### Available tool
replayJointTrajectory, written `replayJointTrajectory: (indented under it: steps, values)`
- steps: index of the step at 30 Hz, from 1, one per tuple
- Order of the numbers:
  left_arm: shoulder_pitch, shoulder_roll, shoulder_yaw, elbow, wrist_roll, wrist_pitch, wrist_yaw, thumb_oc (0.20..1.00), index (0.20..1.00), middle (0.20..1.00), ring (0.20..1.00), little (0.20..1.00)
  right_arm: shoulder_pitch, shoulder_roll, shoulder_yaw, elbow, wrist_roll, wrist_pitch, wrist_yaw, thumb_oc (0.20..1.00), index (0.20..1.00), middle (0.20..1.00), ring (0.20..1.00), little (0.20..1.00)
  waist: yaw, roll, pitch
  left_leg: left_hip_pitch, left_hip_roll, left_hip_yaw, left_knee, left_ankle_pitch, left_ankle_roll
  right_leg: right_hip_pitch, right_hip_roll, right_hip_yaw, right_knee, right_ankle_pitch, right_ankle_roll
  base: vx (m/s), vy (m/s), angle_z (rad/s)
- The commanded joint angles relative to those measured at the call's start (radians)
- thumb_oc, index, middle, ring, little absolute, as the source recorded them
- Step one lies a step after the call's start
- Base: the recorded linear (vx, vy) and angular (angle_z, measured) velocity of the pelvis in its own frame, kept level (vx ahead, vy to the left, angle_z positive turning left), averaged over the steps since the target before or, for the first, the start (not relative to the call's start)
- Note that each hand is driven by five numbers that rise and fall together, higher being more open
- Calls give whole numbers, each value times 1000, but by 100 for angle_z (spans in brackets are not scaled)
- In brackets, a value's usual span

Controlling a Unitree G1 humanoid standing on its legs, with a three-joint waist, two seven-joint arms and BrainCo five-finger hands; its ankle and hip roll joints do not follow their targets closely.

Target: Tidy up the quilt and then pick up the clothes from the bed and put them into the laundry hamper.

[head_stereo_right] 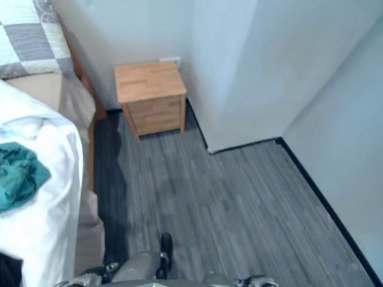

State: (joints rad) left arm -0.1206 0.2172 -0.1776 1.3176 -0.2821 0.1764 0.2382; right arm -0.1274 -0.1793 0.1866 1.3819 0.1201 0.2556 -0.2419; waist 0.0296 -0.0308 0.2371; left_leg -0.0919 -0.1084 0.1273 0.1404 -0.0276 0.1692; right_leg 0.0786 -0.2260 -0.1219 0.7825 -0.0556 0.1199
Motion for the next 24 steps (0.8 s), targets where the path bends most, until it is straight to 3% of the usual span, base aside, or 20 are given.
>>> replayJointTrajectory:
  steps: [1,3,5,6,7,9,11,15,16,18,19,22,24]
  values:
    - [31,-8,-21,2,33,3,5,1000,1000,1000,1000,1000,10,-70,9,-44,19,-7,2,1000,1000,1000,1000,1000,19,96,3,-6,91,-50,-52,59,-105,-134,-30,-51,-50,112,-4,514,-34,-13]
    - [23,-4,-27,-8,61,17,-9,1000,1000,1000,1000,1000,9,-51,26,-42,23,2,-5,1000,1000,1000,1000,1000,-13,96,20,79,85,-93,-85,50,-110,-171,48,-57,-261,88,-16,532,-197,-21]
    - [13,-14,-40,-1,80,26,2,1000,1000,1000,1000,1000,5,-40,38,-29,28,7,-6,1000,1000,1000,1000,1000,-38,78,17,119,64,-119,-110,30,-108,-197,79,-55,-485,113,-8,346,-181,36]
    - [11,-18,-42,3,84,28,3,1000,1000,1000,1000,1000,3,-38,40,-25,24,10,-3,1000,1000,1000,1000,1000,-46,71,18,133,55,-126,-116,18,-106,-209,80,-51,-542,132,-2,540,-221,61]
    - [8,-28,-53,13,124,27,13,1000,1000,1000,1000,1000,9,-32,39,-21,6,17,-4,1000,1000,1000,1000,1000,-82,53,25,191,29,-160,-134,-33,-96,-264,89,3,-713,214,21,557,-208,48]
    - [2,-31,-79,20,149,30,27,1000,1000,1000,1000,1000,24,-30,31,-20,15,34,-4,1000,1000,1000,1000,1000,-124,60,33,231,27,-194,-129,-80,-86,-305,125,92,-775,234,31,572,-194,49]
    - [3,-28,-90,21,137,37,32,1000,1000,1000,1000,1000,36,-24,23,-13,29,38,-9,1000,1000,1000,1000,1000,-144,60,31,240,34,-203,-101,-113,-83,-320,136,135,-762,228,30,390,-160,76]
    - [11,-21,-76,14,86,43,51,1000,1000,1000,1000,1000,47,-20,12,4,-3,64,-7,1000,1000,1000,1000,1000,-149,44,14,251,66,-168,-8,-158,-106,-286,110,122,-726,217,27,351,-146,79]
    - [21,-32,-54,6,100,13,32,1000,1000,1000,1000,1000,59,-31,7,28,-16,42,-10,1000,1000,1000,1000,1000,-148,45,0,229,112,-121,150,-96,-142,-239,108,104,-704,200,-2,446,-159,50]
    - [20,-44,-55,-4,106,-5,39,1000,1000,1000,1000,1000,63,-47,1,27,-21,22,-5,1000,1000,1000,1000,1000,-146,49,-1,187,131,-97,257,-41,-163,-206,107,91,-713,189,-18,318,-127,25]
    - [19,-66,-60,-22,40,-6,79,1000,1000,1000,1000,1000,61,-68,-1,11,-34,-1,-2,1000,1000,1000,1000,1000,-142,48,1,102,136,-87,389,19,-185,-163,107,88,-731,179,-41,224,-90,13]
    - [14,-72,-60,-37,8,13,76,1000,1000,1000,1000,1000,53,-96,-16,-8,7,-35,-33,1000,1000,1000,1000,1000,-147,61,1,16,201,-7,379,60,-208,-111,102,60,-746,137,-61,175,-12,30]
    - [19,-65,-65,-36,17,32,54,1000,1000,1000,1000,1000,43,-114,-36,-21,43,-62,-46,1000,1000,1000,1000,1000,-135,78,6,2,189,25,284,60,-207,-64,98,37,-759,117,-56,239,68,88]
